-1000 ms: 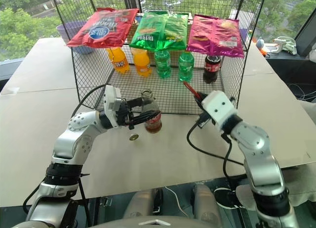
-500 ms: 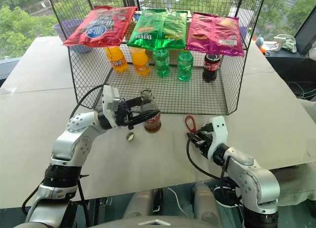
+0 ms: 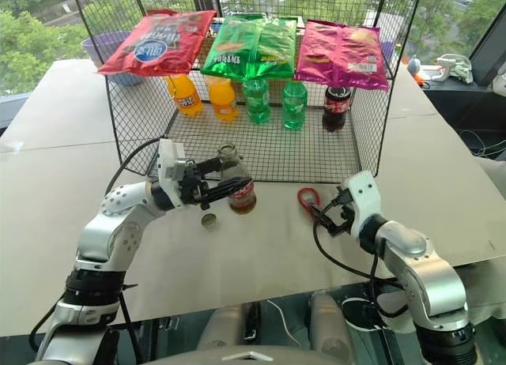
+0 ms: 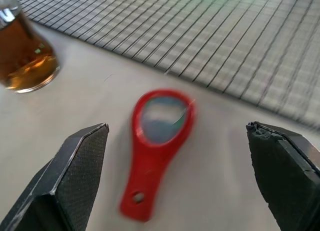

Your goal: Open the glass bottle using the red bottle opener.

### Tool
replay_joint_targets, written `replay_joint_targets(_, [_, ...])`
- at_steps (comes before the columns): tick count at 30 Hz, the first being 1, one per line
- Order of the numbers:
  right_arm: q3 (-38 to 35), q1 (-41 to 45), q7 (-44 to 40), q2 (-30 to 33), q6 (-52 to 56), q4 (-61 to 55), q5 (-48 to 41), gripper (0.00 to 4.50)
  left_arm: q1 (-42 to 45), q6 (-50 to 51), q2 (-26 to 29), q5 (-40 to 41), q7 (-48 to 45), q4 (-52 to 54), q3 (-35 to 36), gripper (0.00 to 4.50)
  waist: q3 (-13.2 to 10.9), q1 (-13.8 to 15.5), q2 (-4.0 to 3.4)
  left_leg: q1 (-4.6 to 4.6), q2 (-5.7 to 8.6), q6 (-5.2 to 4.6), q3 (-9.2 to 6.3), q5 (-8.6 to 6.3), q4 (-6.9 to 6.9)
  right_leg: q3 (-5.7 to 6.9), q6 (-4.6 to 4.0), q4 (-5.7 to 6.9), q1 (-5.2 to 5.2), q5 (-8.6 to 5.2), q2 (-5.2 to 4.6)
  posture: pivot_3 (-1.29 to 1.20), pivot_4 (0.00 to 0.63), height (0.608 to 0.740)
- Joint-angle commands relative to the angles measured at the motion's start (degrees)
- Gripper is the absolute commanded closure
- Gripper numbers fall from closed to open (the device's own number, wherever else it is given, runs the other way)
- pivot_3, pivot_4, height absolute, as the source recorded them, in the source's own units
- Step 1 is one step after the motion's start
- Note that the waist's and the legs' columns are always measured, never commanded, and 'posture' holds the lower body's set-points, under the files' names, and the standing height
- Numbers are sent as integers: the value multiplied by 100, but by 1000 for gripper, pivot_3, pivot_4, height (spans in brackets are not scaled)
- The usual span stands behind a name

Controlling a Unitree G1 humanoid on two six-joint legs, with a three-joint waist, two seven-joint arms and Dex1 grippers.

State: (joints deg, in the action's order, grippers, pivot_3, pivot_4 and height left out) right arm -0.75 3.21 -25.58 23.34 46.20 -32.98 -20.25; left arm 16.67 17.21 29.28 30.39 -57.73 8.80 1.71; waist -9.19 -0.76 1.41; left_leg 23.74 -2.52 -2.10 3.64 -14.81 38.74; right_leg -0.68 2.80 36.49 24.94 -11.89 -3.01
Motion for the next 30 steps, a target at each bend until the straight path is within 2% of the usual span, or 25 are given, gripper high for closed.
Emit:
replay_joint_targets(1, [-1, 115, -113, 188, -363, -26, 102, 0, -89, 39, 121, 54, -11, 197, 100, 514, -1, 2, 1, 2, 0, 0, 0, 0, 0, 0, -1, 0, 2, 1, 0, 0, 150, 740])
replay_joint_targets(2, [-6, 132, -132, 216, -405, 0, 101, 0, -107, 49, 136, 67, -9, 209, 108, 68, -1, 3, 1, 4, 0, 0, 0, 0, 0, 0, -4, -1, 2, 2, 0, 0, 150, 740])
replay_joint_targets(3, [-16, 134, -143, 230, -433, 18, 85, 0, -138, 53, 157, 79, -10, 228, 120, 25, -1, 5, 2, 4, 1, 0, 1, 0, 0, -1, -4, -2, 2, 3, -1, 0, 150, 740])
replay_joint_targets(16, [-285, 50, -592, 470, -888, -34, -264, 0, -537, 597, 504, 637, 27, 595, 569, 25, -1, 11, 2, 5, 0, 0, 1, 0, 0, 0, -5, -6, 0, 4, -1, 0, 150, 740])
replay_joint_targets(20, [-679, -448, -545, 506, -1137, -209, -331, 0, -1167, 619, 630, 687, 210, 725, 1018, 25, -1, 12, 2, 4, -2, 0, 2, 0, -6, -2, -16, -8, 0, 9, -2, 0, 150, 740])
replay_joint_targets(23, [-743, -825, -627, 691, -1586, -246, -26, 0, -1398, 706, 477, 776, 624, 625, 1360, 25, -1, 30, 1, 4, -2, 0, 2, 0, -11, 0, -15, -12, 1, 9, -2, 0, 150, 740])
replay_joint_targets(27, [-994, -1743, -816, 943, -2176, -289, 223, 0, -1835, 599, 343, 553, 1283, 287, 1922, 25, 2, 32, 5, -3, -2, 0, 3, 0, -10, 1, 3, -12, -4, -1, -4, 0, 150, 740])
replay_joint_targets(30, [-1322, -2208, -734, 884, -2598, -232, 362, 0, -2007, 361, 356, 463, 1285, 56, 2125, 25, 1, 16, 5, -4, -5, 0, 8, 0, -9, -1, 3, -11, -2, -1, -3, 0, 150, 740])
